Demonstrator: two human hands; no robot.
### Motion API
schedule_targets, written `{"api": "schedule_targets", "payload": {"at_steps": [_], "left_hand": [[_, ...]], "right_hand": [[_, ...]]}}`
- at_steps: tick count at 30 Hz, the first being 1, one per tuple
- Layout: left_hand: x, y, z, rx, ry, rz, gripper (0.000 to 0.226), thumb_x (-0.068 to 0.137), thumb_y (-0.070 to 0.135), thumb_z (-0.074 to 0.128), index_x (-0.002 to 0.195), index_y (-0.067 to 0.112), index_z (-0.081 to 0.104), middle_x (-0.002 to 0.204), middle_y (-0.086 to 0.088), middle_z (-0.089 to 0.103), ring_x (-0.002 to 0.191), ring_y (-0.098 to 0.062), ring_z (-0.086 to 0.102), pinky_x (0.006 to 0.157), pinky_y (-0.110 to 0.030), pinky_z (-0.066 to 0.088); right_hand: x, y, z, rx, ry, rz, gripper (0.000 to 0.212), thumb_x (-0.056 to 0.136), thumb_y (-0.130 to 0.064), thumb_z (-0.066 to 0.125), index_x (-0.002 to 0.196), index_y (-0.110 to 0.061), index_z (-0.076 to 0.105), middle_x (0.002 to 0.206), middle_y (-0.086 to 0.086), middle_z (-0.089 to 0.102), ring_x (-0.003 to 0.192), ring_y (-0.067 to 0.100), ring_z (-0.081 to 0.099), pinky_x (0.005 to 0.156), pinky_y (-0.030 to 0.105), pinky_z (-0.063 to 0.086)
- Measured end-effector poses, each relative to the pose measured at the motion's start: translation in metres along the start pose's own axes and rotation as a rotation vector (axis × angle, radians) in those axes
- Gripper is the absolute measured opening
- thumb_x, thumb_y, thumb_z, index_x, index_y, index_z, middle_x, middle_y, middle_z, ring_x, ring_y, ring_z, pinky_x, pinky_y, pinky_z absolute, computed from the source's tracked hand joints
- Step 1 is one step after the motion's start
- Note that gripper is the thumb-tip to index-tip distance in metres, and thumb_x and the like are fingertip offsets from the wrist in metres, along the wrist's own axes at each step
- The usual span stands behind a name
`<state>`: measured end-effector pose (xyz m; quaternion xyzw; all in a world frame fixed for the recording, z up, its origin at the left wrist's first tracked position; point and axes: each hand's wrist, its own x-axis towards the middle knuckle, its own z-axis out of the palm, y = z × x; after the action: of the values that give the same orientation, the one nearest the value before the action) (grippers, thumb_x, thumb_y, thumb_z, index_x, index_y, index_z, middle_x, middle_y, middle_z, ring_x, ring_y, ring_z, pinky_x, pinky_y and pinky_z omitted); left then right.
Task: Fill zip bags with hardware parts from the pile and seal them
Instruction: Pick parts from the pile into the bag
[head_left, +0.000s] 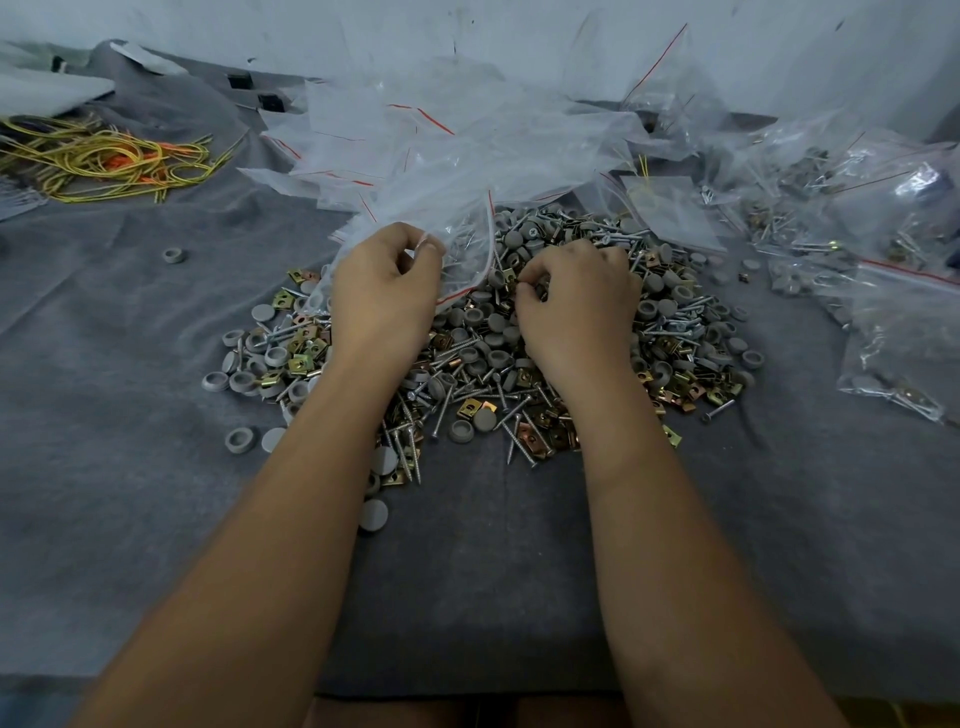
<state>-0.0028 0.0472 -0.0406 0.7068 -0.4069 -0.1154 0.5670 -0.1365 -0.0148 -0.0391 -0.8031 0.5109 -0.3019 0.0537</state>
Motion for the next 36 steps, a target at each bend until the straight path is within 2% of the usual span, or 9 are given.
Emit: {"api": "schedule_targets", "payload": {"at_steps": [4,6,8,12,15,20,25,32,36], "left_hand": [[0.000,-0.001,0.001,-0.013,-0.012,0.010,0.019,0.096,0.029,0.050,0.087,0.024,0.066,0.040,0.015,0.042,0.036,-0.003,0.034,0.051,-0.041,0.051],[0.000,-0.001,0.001,-0.017,-0.014,0.019,0.019,0.096,0.029,0.050,0.085,0.024,0.065,0.039,0.016,0.041,0.036,-0.003,0.034,0.048,-0.033,0.042],[0.000,-0.002,0.001,-0.019,-0.018,0.024,0.020,0.097,0.029,0.051,0.085,0.021,0.065,0.039,0.015,0.041,0.036,-0.004,0.033,0.047,-0.033,0.039],[0.001,-0.004,0.002,-0.026,-0.031,0.020,0.020,0.096,0.029,0.051,0.086,0.020,0.065,0.039,0.014,0.041,0.036,-0.004,0.032,0.048,-0.042,0.048],[0.002,-0.006,0.004,-0.014,-0.045,0.036,0.019,0.095,0.031,0.051,0.085,0.023,0.065,0.041,0.014,0.043,0.037,-0.003,0.032,0.047,-0.034,0.039],[0.002,-0.009,0.007,0.070,-0.094,0.120,0.018,0.095,0.030,0.052,0.086,0.022,0.066,0.043,0.012,0.047,0.038,-0.004,0.035,0.047,-0.028,0.027],[0.001,-0.008,0.006,0.049,-0.093,0.152,0.021,0.096,0.033,0.050,0.083,0.025,0.064,0.047,0.014,0.049,0.042,-0.004,0.038,0.048,-0.029,0.032],[0.002,-0.007,0.006,0.029,-0.080,0.152,0.023,0.096,0.033,0.050,0.077,0.031,0.061,0.048,0.015,0.050,0.043,-0.003,0.039,0.049,-0.032,0.037],[0.000,-0.006,0.004,0.028,-0.079,0.133,0.021,0.096,0.034,0.049,0.083,0.025,0.064,0.046,0.015,0.047,0.043,-0.006,0.039,0.051,-0.045,0.049]], "right_hand": [[-0.002,-0.005,-0.004,0.236,0.113,-0.015,0.007,0.089,-0.018,0.060,0.090,-0.017,0.067,0.083,-0.002,0.066,0.090,0.026,0.058,0.085,0.042,0.046],[-0.003,-0.007,-0.005,0.357,0.130,0.011,0.004,0.087,-0.015,0.062,0.088,-0.017,0.065,0.079,-0.005,0.062,0.087,0.024,0.060,0.078,0.039,0.050],[-0.003,-0.009,-0.006,0.450,0.141,0.034,0.008,0.087,-0.012,0.063,0.091,-0.020,0.066,0.082,-0.007,0.060,0.093,0.021,0.060,0.077,0.033,0.050],[-0.002,-0.011,-0.005,0.550,0.171,0.033,0.014,0.086,-0.010,0.067,0.097,-0.018,0.070,0.089,-0.002,0.065,0.098,0.019,0.060,0.084,0.035,0.051],[-0.002,-0.012,-0.005,0.604,0.188,0.016,0.015,0.083,-0.009,0.071,0.096,-0.016,0.072,0.091,-0.001,0.067,0.096,0.017,0.061,0.087,0.034,0.051],[-0.003,-0.013,0.001,0.479,0.150,-0.132,0.012,0.081,-0.018,0.075,0.093,-0.020,0.077,0.103,-0.004,0.063,0.109,0.017,0.047,0.086,0.009,0.031],[-0.007,-0.016,0.009,0.346,0.166,-0.202,0.011,0.082,-0.022,0.074,0.092,-0.026,0.079,0.121,0.005,0.056,0.115,0.026,0.041,0.094,0.035,0.040],[-0.006,-0.016,0.009,0.326,0.161,-0.200,0.011,0.086,-0.023,0.071,0.093,-0.028,0.079,0.126,0.006,0.055,0.120,0.030,0.040,0.098,0.043,0.040],[-0.004,-0.014,0.009,0.345,0.144,-0.199,0.020,0.092,-0.017,0.064,0.104,-0.026,0.076,0.126,0.006,0.054,0.116,0.027,0.043,0.096,0.042,0.041]]}}
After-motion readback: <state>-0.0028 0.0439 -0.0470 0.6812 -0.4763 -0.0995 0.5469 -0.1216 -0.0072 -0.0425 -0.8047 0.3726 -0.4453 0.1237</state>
